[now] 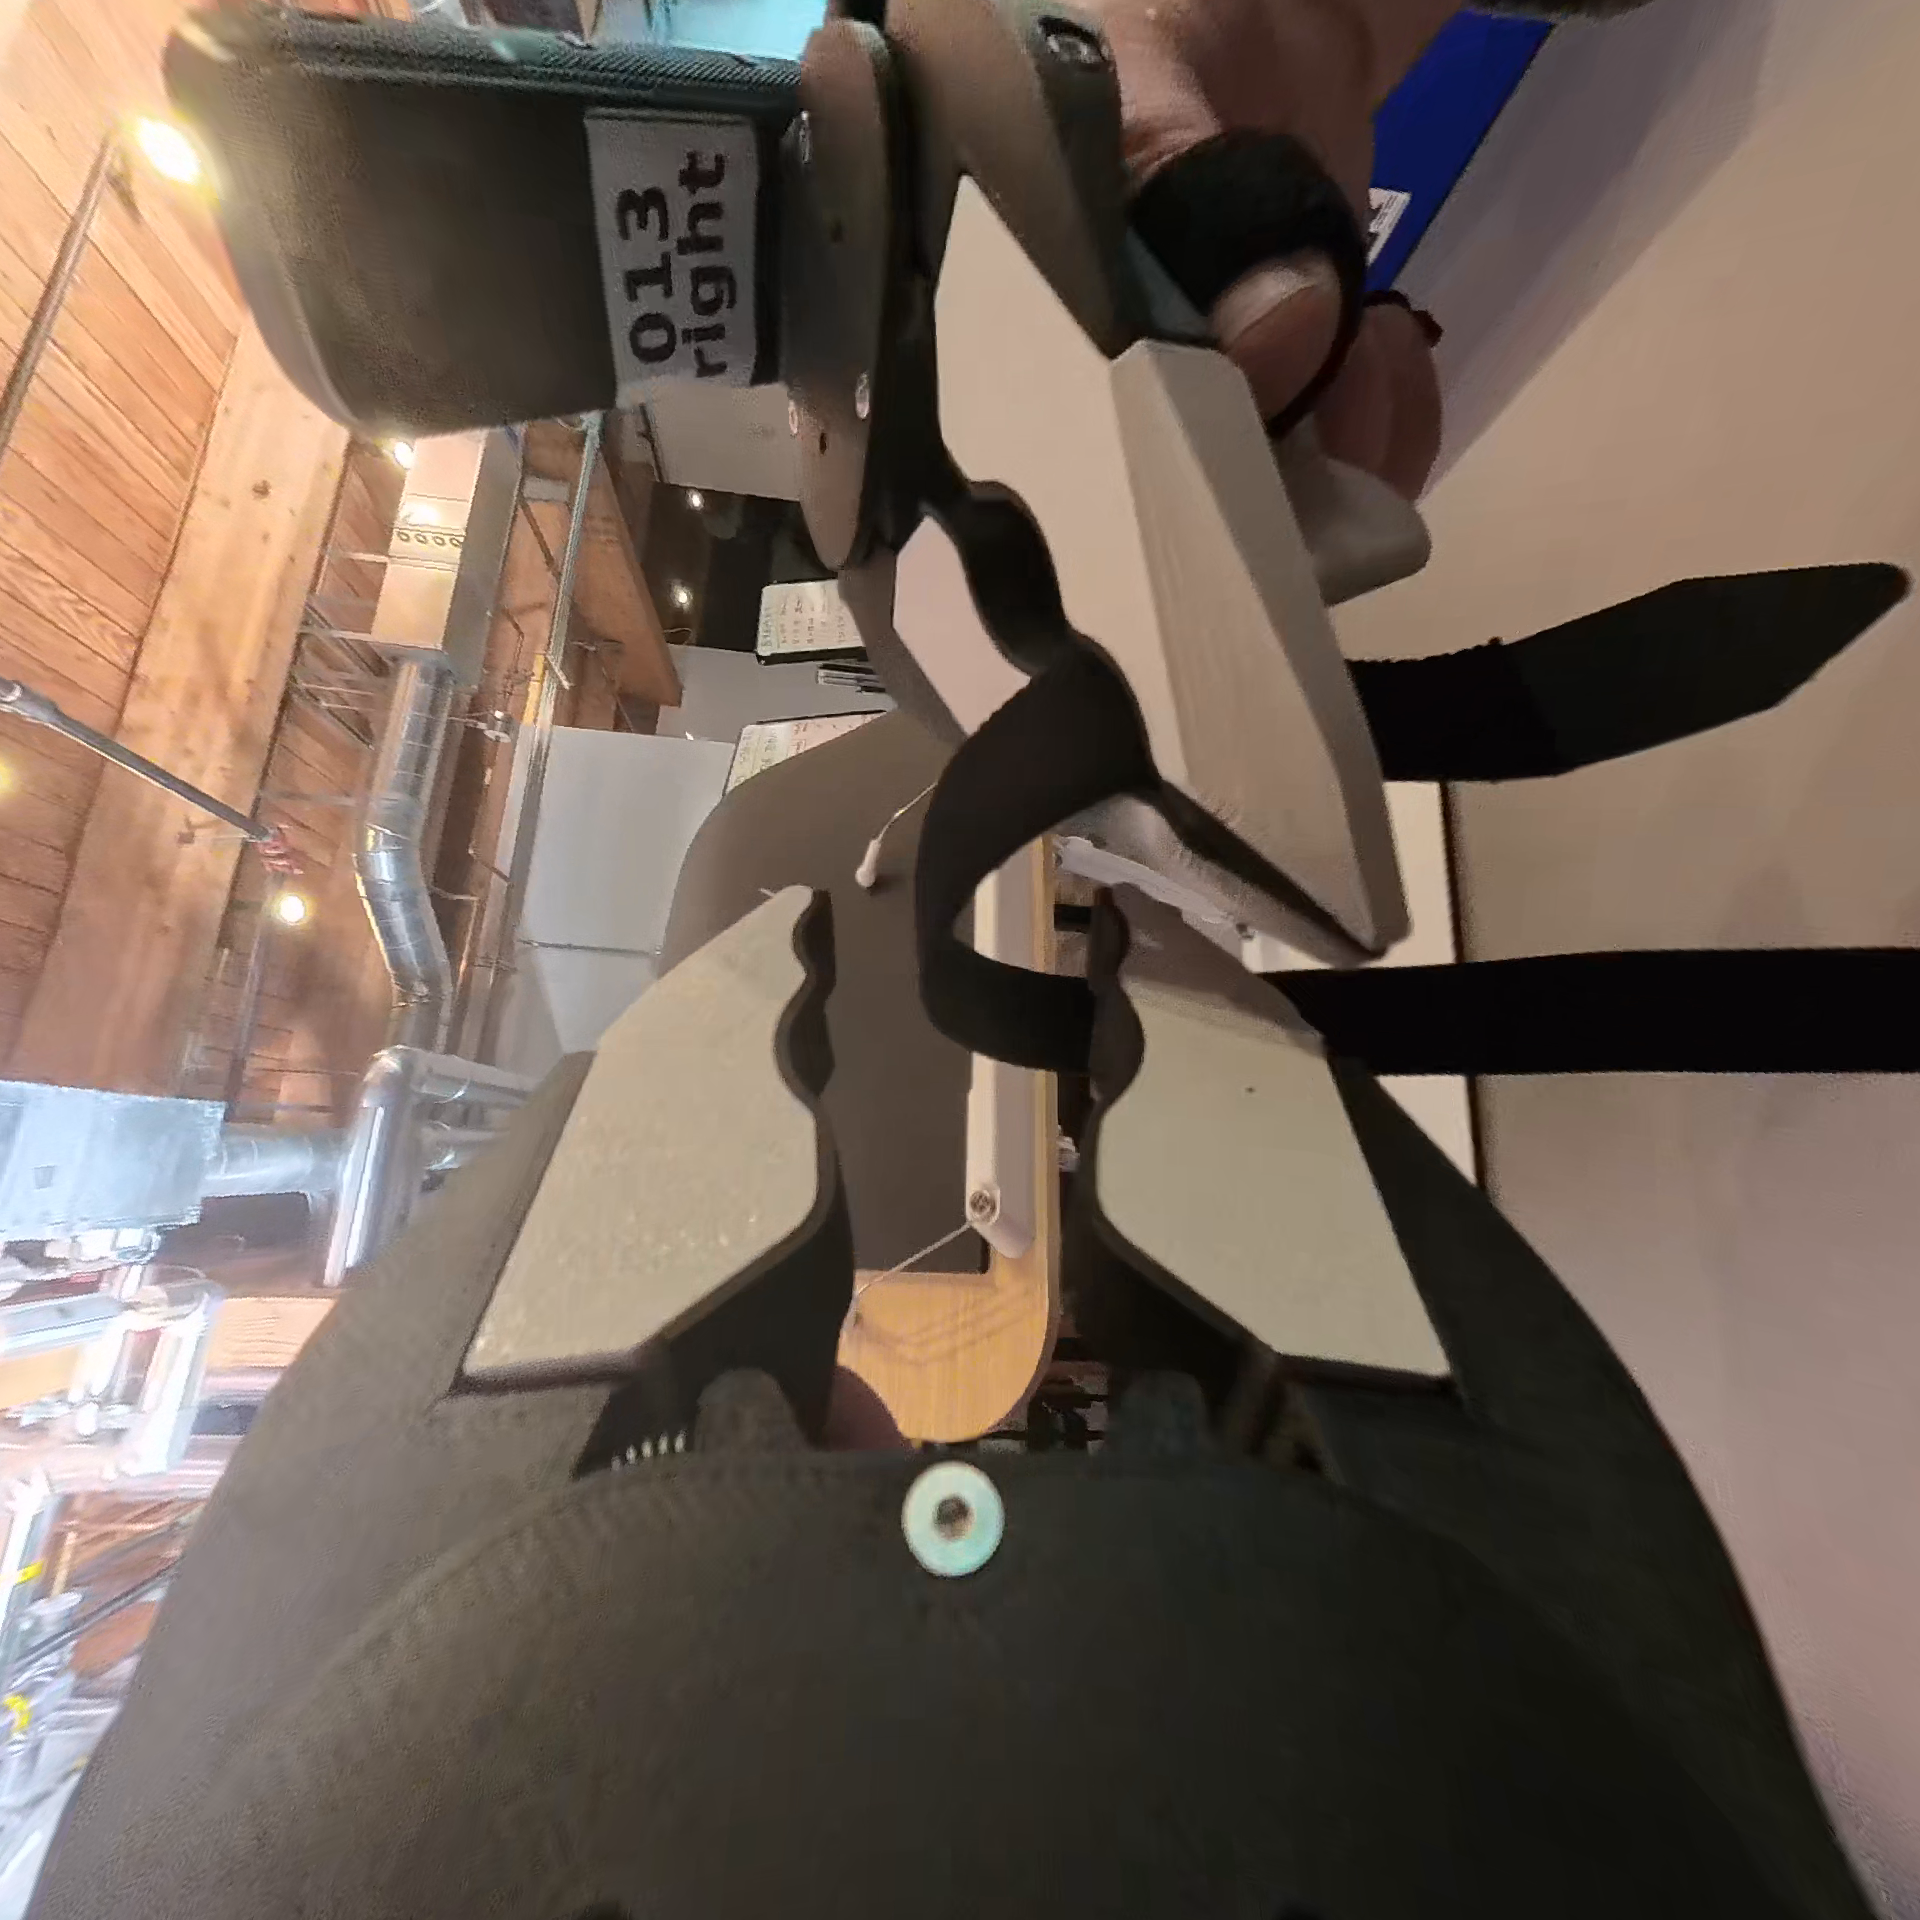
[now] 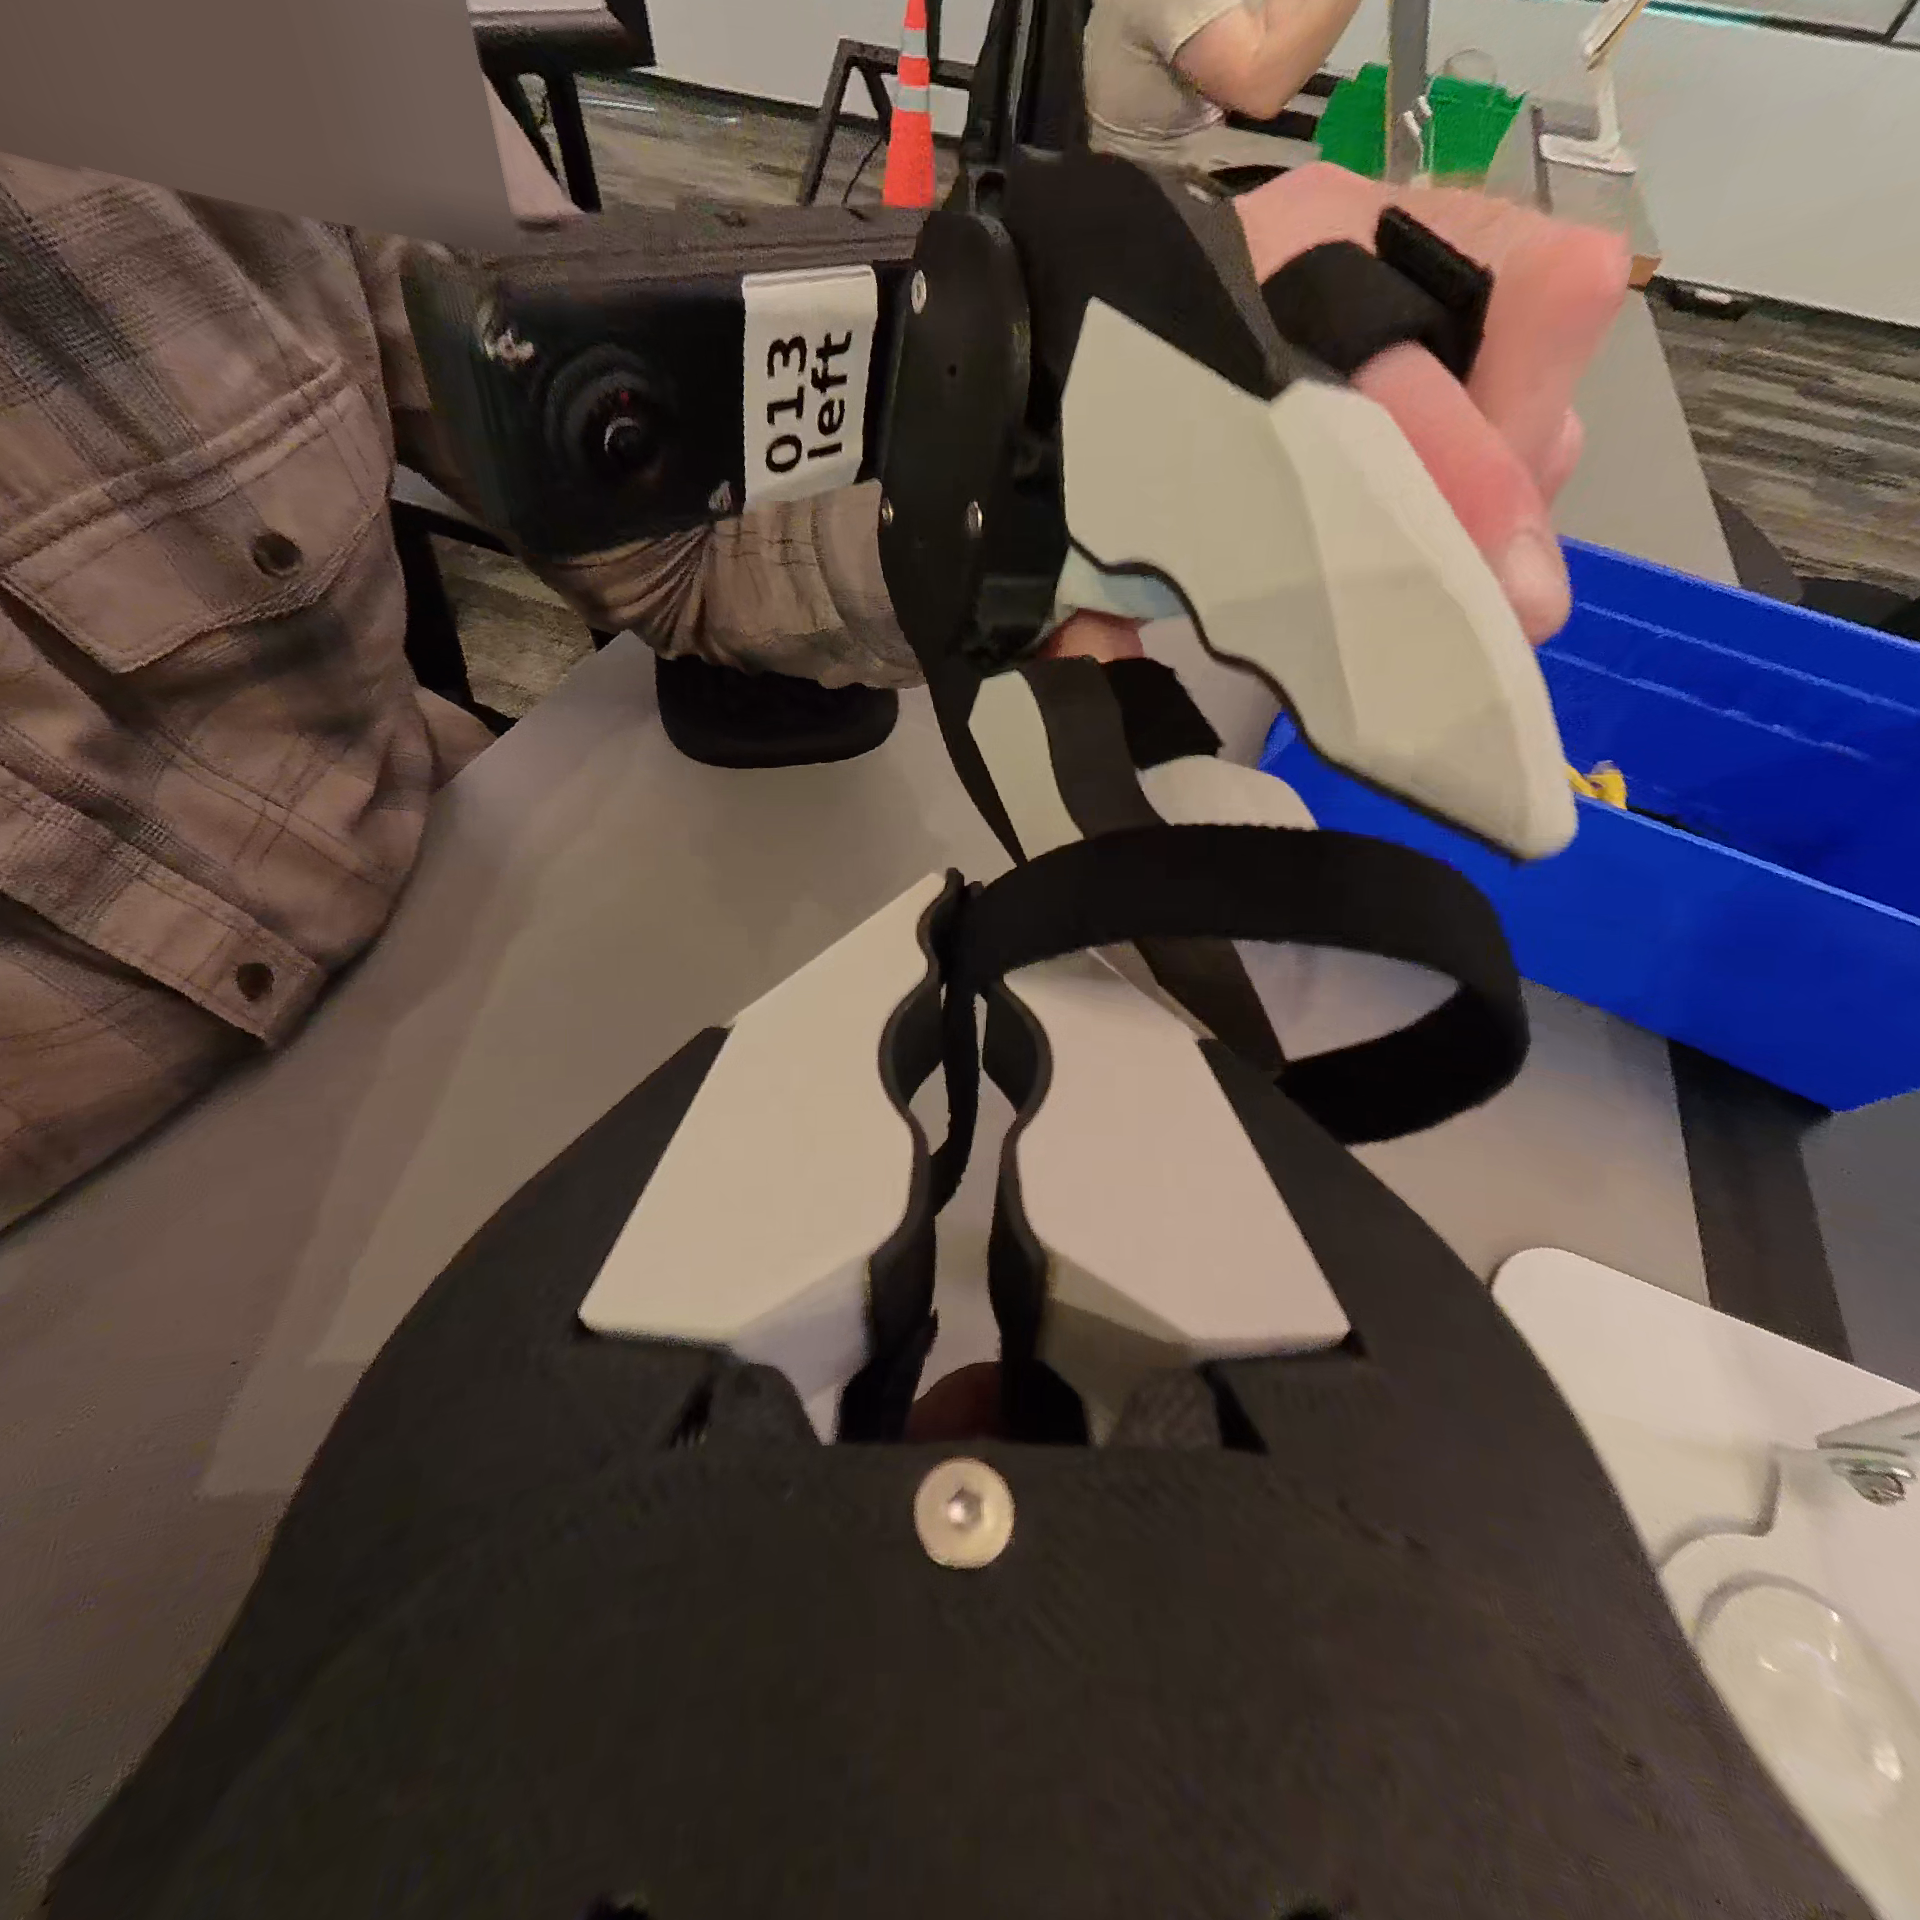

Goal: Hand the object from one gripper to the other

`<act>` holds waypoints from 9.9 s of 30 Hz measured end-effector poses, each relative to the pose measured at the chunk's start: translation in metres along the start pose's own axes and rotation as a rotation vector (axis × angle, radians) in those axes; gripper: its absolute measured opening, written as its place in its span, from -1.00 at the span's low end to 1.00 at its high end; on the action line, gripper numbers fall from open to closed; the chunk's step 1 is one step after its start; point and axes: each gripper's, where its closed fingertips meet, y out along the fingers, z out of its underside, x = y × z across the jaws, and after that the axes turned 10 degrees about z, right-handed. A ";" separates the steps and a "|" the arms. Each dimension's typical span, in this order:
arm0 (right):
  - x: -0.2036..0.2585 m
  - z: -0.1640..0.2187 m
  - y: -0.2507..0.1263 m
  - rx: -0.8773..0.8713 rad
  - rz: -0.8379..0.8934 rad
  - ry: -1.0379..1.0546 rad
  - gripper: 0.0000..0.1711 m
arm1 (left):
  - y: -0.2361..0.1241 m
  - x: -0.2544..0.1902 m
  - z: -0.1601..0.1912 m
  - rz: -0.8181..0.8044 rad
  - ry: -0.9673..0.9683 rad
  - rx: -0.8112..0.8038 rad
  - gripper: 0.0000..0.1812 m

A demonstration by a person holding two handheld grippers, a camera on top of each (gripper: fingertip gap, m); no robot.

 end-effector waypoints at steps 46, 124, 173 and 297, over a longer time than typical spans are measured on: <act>-0.048 0.003 0.026 -0.103 0.210 0.021 -1.00 | -0.042 0.067 0.038 -0.143 -0.625 -0.209 -0.98; -0.033 -0.082 -0.026 -0.438 0.262 -0.046 -1.00 | 0.004 0.018 0.077 0.135 -1.241 -0.295 -0.98; -0.085 -0.085 -0.045 -0.522 0.528 0.076 -1.00 | 0.004 -0.003 -0.002 0.448 -1.194 -0.579 -0.79; -0.112 -0.069 -0.061 -0.650 0.378 0.532 -1.00 | -0.027 0.035 0.050 -0.040 -0.491 -0.157 -0.24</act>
